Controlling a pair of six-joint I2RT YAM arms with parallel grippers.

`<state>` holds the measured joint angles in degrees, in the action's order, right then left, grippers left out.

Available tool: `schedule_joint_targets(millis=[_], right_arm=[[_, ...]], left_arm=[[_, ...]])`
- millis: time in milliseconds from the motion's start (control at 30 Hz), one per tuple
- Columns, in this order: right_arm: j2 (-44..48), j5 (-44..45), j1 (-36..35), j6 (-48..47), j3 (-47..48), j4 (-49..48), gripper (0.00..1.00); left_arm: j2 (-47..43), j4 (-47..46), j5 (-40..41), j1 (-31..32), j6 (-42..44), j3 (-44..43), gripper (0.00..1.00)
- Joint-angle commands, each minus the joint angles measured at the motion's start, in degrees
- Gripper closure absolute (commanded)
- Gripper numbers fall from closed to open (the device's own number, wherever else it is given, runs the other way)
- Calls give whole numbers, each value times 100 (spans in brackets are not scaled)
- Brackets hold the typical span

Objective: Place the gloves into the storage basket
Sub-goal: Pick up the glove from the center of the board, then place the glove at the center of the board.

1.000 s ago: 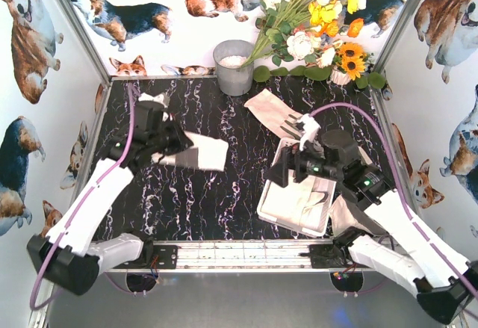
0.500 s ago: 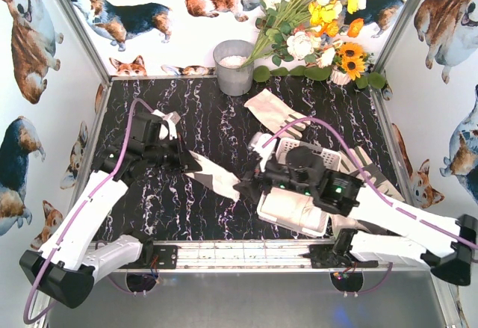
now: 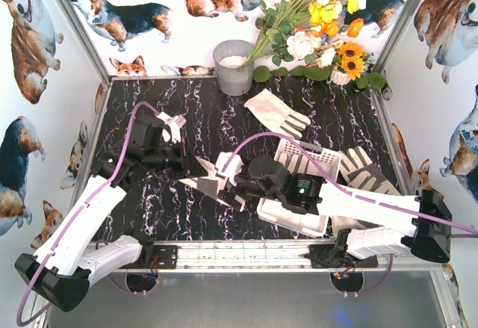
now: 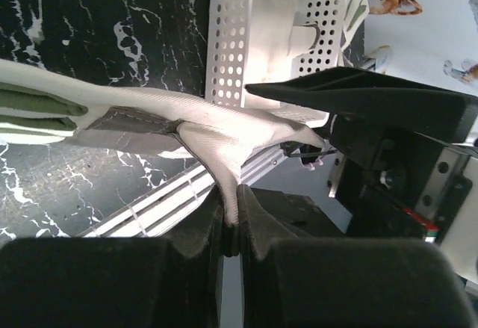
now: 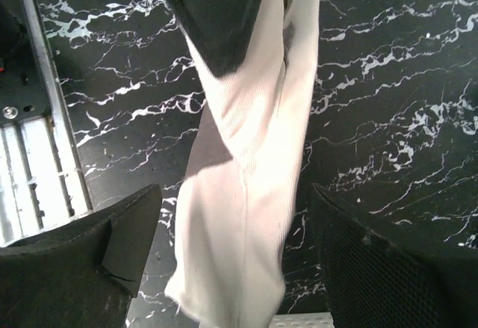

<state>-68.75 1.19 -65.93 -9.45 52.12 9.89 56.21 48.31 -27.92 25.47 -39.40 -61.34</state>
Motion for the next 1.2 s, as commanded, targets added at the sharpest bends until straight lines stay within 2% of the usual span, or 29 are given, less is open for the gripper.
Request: schedule_joint_targets(millis=[0,133,467,567,633,667,700,833,933,1033,1167], right_arm=[[-149,301,-51,-375,311,-864,20],[-368,239,-50,-399,428,-1011,32],[-469,386,-54,-118,408,-1076,76],[-344,371,-57,75,299,-1189,87],[-252,431,-51,289,189,-1259,98],[-207,485,-58,438,119,-1299,100],[-164,555,-53,606,37,-1343,100],[24,1020,-51,1590,-344,-1542,100],[144,1349,-52,2542,-624,-1760,100],[96,1534,-47,3467,-741,-1892,100],[-178,1918,-51,4703,-779,-1962,100]], left_arm=[[-73,-226,-237,157,-130,61,100],[-57,-252,-232,299,-159,61,100],[-66,-342,-148,458,-237,57,100],[-81,-318,76,466,-263,15,100],[-112,-354,271,464,-312,-25,100],[-129,-372,395,467,-340,-47,99],[-162,-408,569,467,-360,-74,93],[-397,-671,1201,460,-429,-133,56],[-653,-847,1842,464,-466,-129,39],[-939,-982,2487,458,-555,49,35],[-1437,-1019,3186,455,-909,613,39]])
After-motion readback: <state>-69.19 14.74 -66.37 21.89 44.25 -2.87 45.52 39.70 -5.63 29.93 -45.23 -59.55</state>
